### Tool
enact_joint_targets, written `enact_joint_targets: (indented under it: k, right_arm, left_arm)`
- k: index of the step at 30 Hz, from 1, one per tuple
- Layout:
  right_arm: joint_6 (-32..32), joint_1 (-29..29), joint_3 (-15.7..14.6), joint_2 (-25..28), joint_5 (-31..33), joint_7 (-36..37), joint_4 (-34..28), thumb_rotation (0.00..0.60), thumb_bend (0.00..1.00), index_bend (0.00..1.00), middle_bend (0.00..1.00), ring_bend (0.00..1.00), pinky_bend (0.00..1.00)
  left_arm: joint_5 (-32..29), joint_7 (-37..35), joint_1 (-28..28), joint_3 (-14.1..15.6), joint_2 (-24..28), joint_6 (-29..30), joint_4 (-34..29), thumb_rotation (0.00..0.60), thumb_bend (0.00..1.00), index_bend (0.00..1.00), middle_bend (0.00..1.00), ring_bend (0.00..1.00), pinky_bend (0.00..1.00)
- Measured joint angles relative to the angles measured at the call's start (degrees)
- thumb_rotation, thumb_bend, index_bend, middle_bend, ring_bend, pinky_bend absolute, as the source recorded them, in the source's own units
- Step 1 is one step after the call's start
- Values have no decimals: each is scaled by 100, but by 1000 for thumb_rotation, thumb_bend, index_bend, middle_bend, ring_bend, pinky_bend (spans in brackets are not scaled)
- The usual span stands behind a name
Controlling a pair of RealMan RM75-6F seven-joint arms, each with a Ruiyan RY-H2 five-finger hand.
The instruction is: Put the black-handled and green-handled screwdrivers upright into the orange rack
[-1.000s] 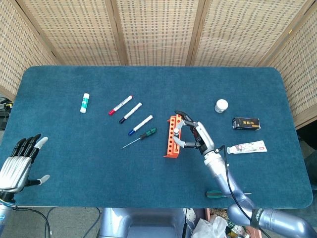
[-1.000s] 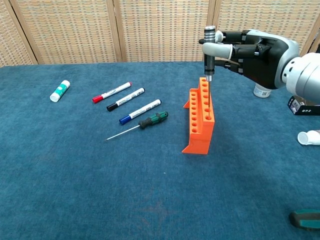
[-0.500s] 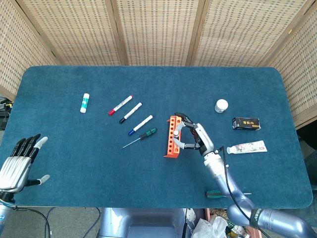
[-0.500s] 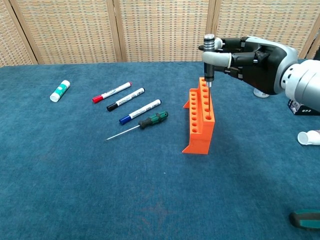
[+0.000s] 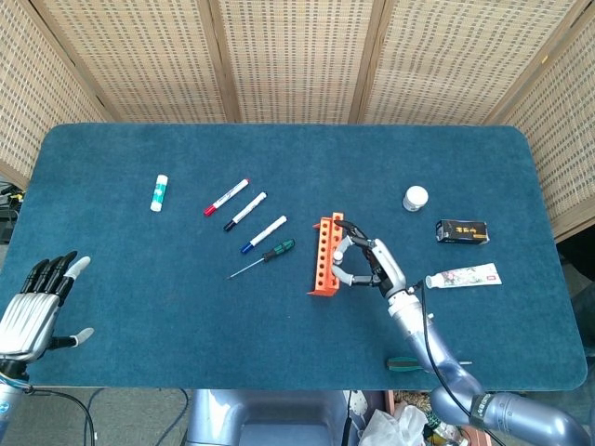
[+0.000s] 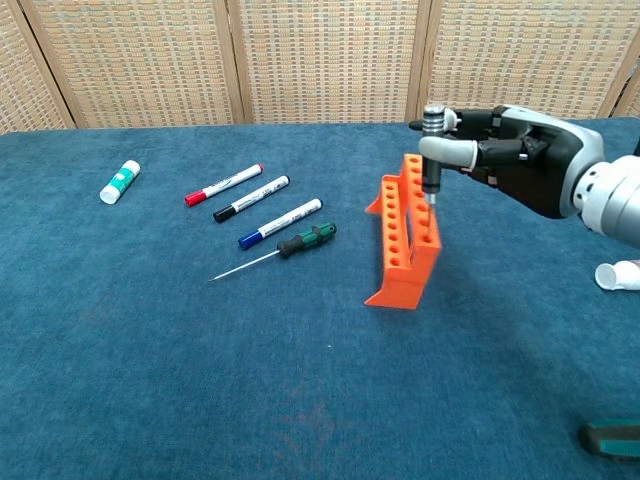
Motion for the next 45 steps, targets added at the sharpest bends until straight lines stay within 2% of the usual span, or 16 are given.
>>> enact_joint_targets:
  k: [8,18,23,30,37,45]
  right_arm:
    - [125,-48,-249,-165,-409,644,525,600,485,628,106,0,0]
    - [290,-73,-375,-222,-635,1329,664,600,486,637,106,0,0]
    - [352,-64,-353,-209,-654,1483,636,600,485,638,98,0,0]
    - [455,-71,-284,-212,-579,1727,510,600,483,640,4,0,0]
    - [573,-110,-184,-319,-398,1822,507,600,482,642,0,0,0]
    - [726,-214,-201,-539,-306,1863,610,600,482,642,0,0,0]
  left_arm:
    - [-26,34,-11,1,-16,-26,-5,600,0,0,0,0,0]
    - [-53,56,-30,-2,-23,-58,-11,600,0,0,0,0,0]
    - [-50,44,-27,3,-18,-55,-15,600,0,0,0,0,0]
    - [-33,-1,-22,9,1,-46,-16,600,0,0,0,0,0]
    - [-25,-49,-22,15,22,-54,-18,600,0,0,0,0,0]
    - [-18,-63,-25,24,37,-64,-27,600,0,0,0,0,0]
